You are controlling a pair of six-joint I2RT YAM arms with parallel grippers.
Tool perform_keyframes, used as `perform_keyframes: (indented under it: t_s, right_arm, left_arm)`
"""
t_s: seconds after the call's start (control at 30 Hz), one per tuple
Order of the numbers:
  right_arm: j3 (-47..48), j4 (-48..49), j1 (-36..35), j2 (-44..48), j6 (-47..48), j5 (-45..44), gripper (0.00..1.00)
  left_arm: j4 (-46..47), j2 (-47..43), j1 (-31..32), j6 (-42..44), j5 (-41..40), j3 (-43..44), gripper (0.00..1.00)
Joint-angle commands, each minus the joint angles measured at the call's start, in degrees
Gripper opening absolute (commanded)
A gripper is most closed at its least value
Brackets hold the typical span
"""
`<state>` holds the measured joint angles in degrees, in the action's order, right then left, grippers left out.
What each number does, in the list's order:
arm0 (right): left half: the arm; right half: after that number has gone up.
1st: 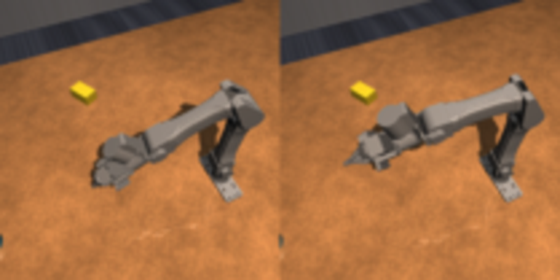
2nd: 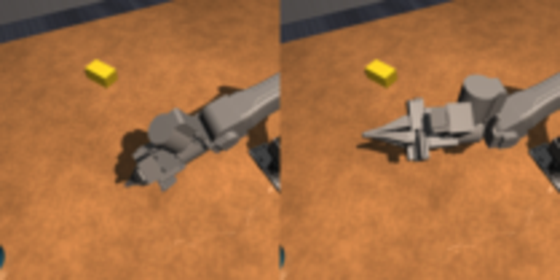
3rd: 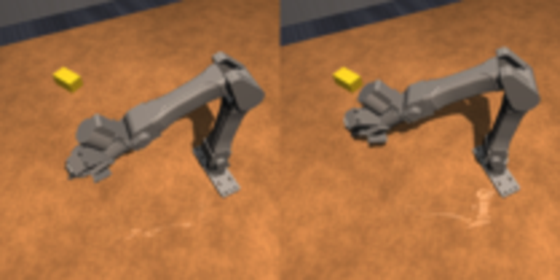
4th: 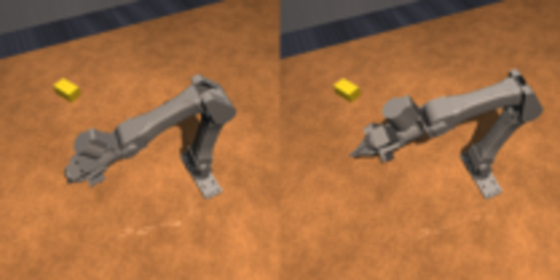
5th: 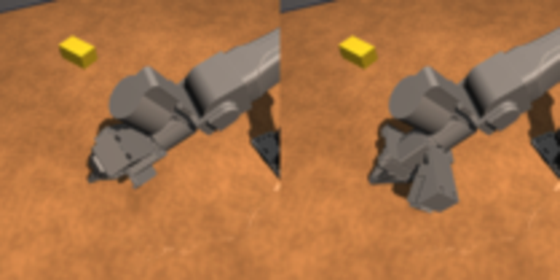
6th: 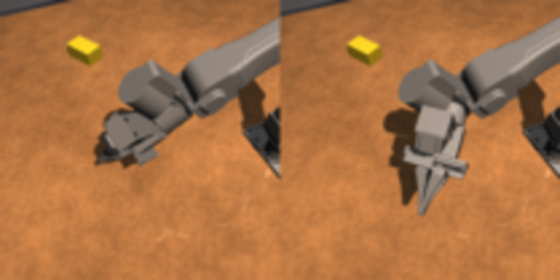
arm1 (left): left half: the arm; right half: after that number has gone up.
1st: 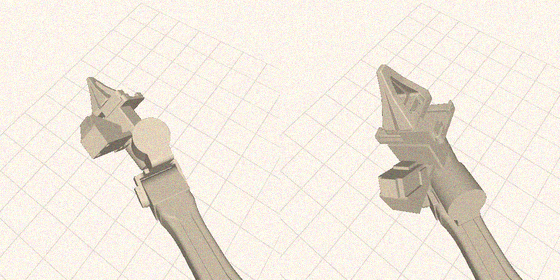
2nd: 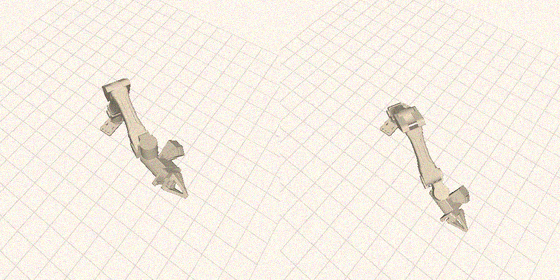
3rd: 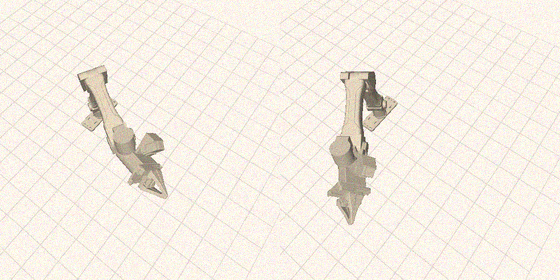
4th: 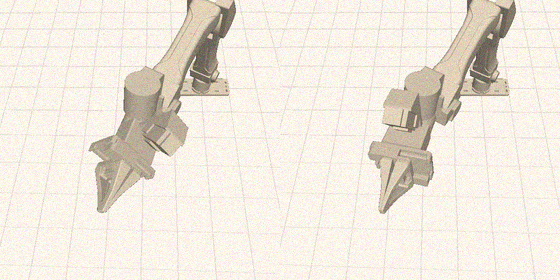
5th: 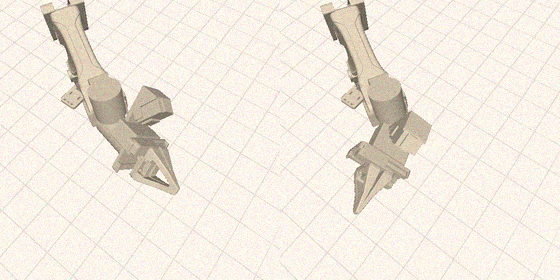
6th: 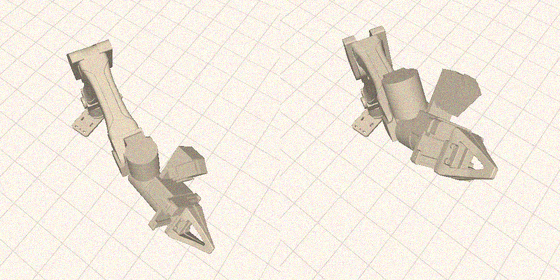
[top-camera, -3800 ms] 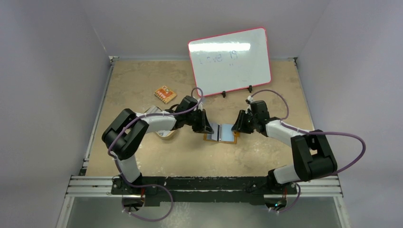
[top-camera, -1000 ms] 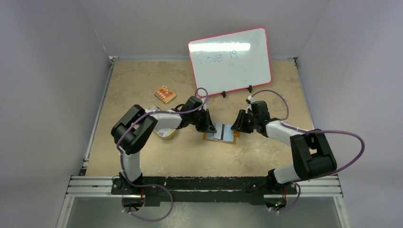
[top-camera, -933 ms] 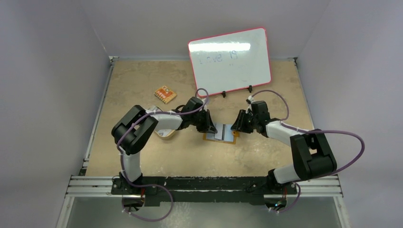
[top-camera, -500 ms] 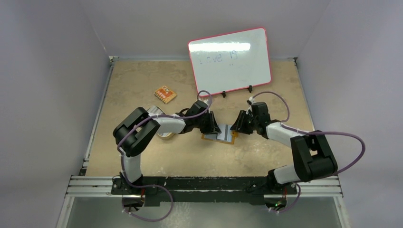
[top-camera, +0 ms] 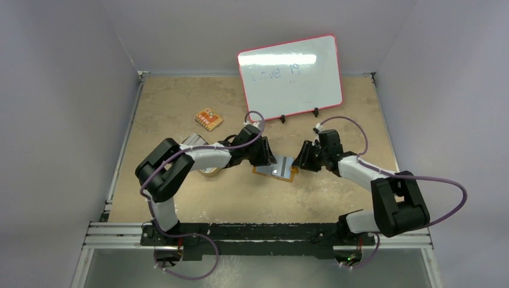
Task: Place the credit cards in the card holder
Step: Insert the credit card into the card holder.
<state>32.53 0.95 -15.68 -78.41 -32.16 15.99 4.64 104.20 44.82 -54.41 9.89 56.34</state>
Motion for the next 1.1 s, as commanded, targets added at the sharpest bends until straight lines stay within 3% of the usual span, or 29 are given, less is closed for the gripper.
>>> perform_keyframes:
  t_s: [0.0, 1.07]
  right_arm:
    - [0.20, 2.18, 0.00, -1.19, -0.04, 0.06, 0.43]
    - [1.69, 6.95, -0.07, -4.95, 2.27, 1.76, 0.41]
  left_arm:
    - [1.43, -1.06, 0.22, 1.22, -0.71, 1.03, 0.32]
    - [8.33, 3.81, 3.08, 0.18, 1.47, 5.31, 0.31]
